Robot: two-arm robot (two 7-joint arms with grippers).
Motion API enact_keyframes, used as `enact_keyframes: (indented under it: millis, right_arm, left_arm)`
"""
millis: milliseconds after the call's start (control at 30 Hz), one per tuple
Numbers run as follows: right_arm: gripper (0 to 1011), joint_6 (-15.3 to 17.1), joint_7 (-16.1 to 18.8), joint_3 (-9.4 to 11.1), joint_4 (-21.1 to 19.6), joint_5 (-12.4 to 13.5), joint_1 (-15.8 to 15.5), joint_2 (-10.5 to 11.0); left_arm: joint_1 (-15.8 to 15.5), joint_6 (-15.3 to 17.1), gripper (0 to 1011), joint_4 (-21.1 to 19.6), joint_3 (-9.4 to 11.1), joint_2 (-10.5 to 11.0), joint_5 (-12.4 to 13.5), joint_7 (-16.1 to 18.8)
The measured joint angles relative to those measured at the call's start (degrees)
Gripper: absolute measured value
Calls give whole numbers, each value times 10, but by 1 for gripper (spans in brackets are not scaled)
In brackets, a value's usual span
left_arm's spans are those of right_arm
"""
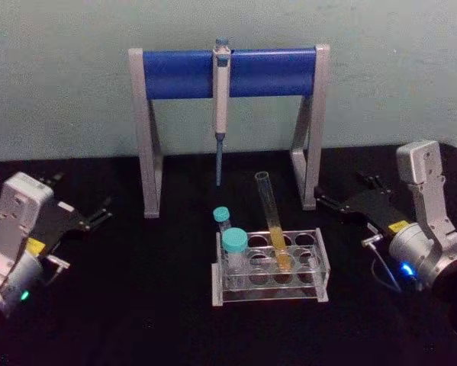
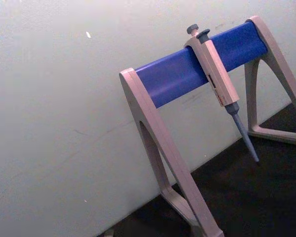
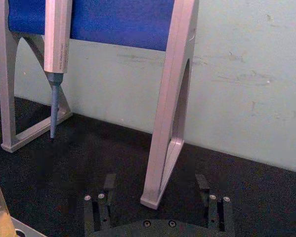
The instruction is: Pick up the test tube from the test tube rack, shake it, then place it back into the test tube rack.
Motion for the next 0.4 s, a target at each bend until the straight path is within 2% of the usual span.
enact_keyframes:
  millis: [400]
  right_arm:
    - [1000,0,0,0,0,0,0,0]
  left_arm:
    - [0,0,1001,0,0,0,0,0]
